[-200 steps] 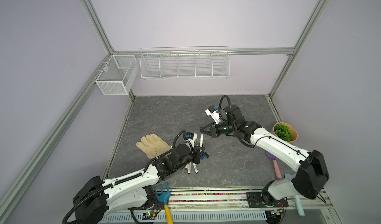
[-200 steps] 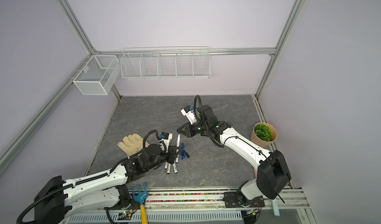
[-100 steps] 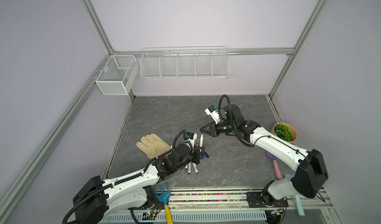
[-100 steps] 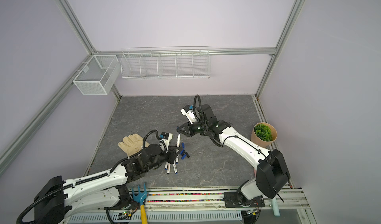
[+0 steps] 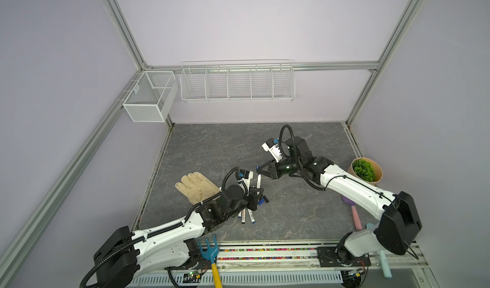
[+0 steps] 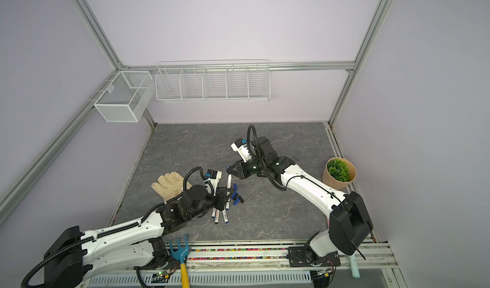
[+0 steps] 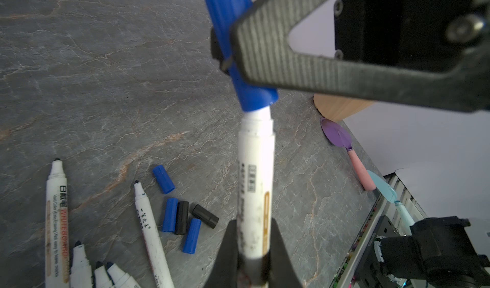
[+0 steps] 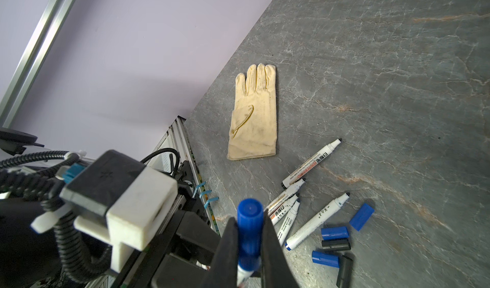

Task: Insert the pens into the pen caps
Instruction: 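Press the blue cap down onto the marker tip with the right gripper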

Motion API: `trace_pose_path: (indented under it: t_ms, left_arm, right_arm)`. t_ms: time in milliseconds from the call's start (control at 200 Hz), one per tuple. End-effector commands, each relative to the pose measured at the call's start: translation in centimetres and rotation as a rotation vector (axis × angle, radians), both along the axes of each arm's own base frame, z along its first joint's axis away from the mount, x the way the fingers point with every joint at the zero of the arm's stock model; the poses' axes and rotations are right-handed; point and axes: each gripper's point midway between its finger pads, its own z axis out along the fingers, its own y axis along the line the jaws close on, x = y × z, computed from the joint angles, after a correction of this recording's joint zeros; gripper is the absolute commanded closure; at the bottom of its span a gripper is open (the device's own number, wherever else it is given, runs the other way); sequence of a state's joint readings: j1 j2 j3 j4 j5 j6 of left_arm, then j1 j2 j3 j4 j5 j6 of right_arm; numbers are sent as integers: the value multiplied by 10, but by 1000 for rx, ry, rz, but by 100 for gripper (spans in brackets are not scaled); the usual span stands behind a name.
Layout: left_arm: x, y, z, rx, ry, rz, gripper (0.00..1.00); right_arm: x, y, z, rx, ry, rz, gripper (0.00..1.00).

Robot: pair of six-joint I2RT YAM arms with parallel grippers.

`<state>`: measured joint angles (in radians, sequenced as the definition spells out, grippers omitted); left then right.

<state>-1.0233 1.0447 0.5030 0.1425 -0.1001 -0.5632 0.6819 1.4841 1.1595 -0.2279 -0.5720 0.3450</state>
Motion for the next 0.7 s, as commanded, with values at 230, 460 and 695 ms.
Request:
trace_pose_path:
  t_ms: [230, 460, 695]
  left_arm:
    - [21, 2, 61, -165, -146, 104, 100]
    - [43, -2, 116, -277, -261, 182, 100]
    - [54, -4, 156, -258, -394, 210, 100]
  right_arm:
    - [-18, -8, 12, 40, 10, 42, 93]
    - [-44, -12, 50, 140, 4, 160, 92]
    - [-76, -22, 57, 138, 39, 289, 92]
